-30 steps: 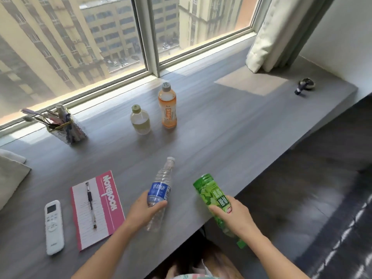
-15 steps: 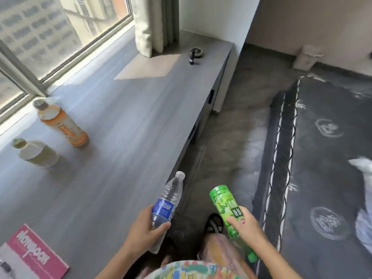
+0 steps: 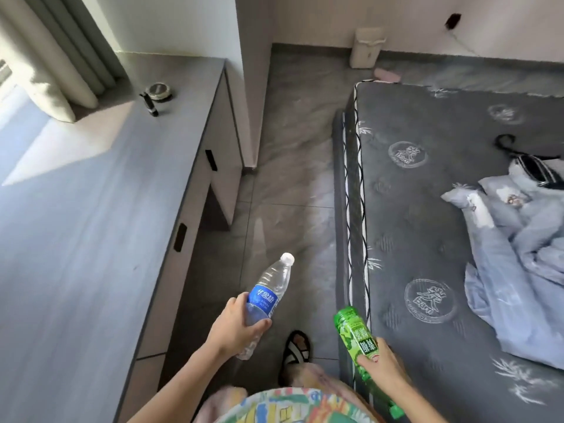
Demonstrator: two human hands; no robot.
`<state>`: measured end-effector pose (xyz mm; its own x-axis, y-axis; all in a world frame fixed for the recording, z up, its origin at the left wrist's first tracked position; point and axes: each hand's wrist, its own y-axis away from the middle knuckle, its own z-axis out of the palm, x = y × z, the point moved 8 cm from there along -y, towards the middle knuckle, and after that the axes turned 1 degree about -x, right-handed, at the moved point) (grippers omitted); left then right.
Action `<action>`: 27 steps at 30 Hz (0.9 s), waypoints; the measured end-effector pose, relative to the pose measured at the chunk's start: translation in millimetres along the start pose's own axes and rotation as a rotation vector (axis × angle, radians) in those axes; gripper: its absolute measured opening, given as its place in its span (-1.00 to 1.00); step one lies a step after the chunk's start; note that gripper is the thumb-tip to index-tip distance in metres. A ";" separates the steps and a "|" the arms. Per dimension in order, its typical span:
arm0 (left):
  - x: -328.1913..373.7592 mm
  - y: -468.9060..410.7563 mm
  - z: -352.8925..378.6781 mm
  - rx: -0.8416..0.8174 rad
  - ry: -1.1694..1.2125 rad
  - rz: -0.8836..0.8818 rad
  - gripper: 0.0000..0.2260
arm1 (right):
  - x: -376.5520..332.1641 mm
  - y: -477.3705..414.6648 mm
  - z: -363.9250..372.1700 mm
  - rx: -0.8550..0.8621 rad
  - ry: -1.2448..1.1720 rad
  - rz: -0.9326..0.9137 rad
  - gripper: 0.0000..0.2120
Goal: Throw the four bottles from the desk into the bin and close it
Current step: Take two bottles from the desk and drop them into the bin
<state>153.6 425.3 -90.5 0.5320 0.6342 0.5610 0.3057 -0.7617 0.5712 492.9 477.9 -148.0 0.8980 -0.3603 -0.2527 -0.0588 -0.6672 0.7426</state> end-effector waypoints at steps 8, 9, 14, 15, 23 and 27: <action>9.2 -62.3 5.7 -0.038 -0.097 -0.158 -0.33 | -7.2 -50.3 -44.8 -0.035 0.038 0.065 -0.55; 4.8 -69.1 3.1 -0.041 -0.095 -0.185 -0.33 | -16.1 -57.2 -48.7 -0.038 0.040 0.056 -0.56; -20.4 -109.3 -17.0 -0.068 -0.066 -0.330 -0.40 | -85.6 -101.2 -75.4 -0.043 0.037 -0.024 -0.56; -24.6 -119.1 -21.1 -0.079 -0.055 -0.365 -0.43 | -103.1 -111.9 -83.0 -0.038 0.039 -0.043 -0.55; -13.5 -227.8 -88.7 -0.108 -0.133 -0.463 -0.48 | -248.1 -201.3 -157.4 0.019 0.005 -0.105 -0.54; 34.6 -305.4 -128.5 -0.153 -0.178 -0.358 -0.50 | -300.2 -238.3 -191.0 0.024 0.002 -0.096 -0.55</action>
<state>-22.7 696.9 -168.6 0.5458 0.8121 0.2064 0.3824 -0.4606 0.8010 320.7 869.6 -130.6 0.9009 -0.2922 -0.3208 0.0176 -0.7140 0.6999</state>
